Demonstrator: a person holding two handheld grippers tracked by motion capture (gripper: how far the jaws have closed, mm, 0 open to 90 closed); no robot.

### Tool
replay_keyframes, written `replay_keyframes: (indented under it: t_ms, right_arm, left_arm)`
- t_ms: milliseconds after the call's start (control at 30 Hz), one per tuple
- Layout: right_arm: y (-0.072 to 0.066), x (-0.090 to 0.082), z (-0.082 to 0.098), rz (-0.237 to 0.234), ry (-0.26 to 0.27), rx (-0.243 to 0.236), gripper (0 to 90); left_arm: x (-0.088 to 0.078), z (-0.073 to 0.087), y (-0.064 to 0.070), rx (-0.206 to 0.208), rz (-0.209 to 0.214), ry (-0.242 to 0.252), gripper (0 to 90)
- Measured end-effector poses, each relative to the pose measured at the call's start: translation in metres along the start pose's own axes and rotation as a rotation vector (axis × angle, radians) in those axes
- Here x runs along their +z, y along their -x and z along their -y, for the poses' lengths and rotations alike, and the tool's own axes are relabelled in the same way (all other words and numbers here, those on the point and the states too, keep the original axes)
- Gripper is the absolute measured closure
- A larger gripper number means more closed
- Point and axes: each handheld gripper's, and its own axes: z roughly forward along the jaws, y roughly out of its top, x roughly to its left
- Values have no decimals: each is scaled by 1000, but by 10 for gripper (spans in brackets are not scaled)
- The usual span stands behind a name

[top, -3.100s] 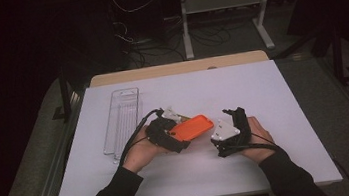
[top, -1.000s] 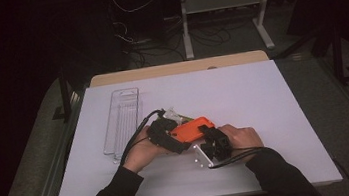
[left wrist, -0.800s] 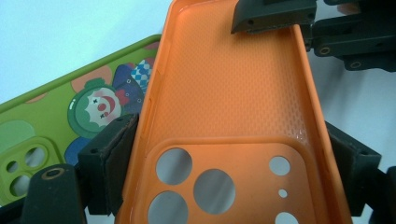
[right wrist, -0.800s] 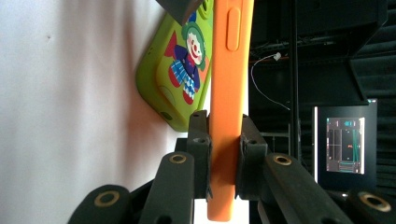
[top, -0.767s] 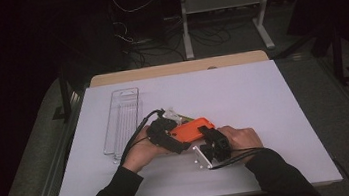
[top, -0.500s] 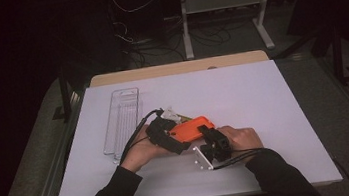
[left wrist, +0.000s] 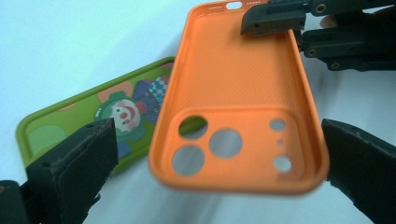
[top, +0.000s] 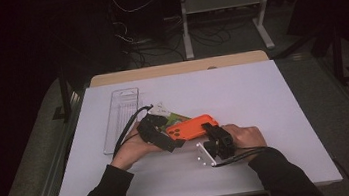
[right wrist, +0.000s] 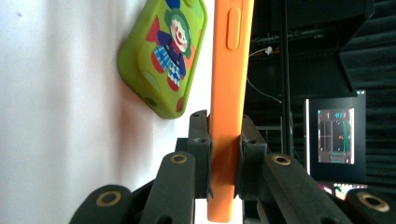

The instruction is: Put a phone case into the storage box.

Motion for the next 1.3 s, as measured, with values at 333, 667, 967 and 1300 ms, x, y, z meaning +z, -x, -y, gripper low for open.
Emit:
replay_keyframes:
  t_ms: [333,667,967,1300]
  right_arm:
    - [9,-2,13,-39,-32,112,782]
    - [19,-1,27,-97,-13,308,782]
    - [28,0,35,-172,11,519,782]
    - [35,3,44,-250,20,709,781]
  left_arm:
    - [-2,4,-6,24,-19,-35,0]
    - [2,7,-5,-8,-16,-16,0]
    - [2,7,-6,4,-25,-35,0]
    - [1,7,-7,6,-28,-31,0]
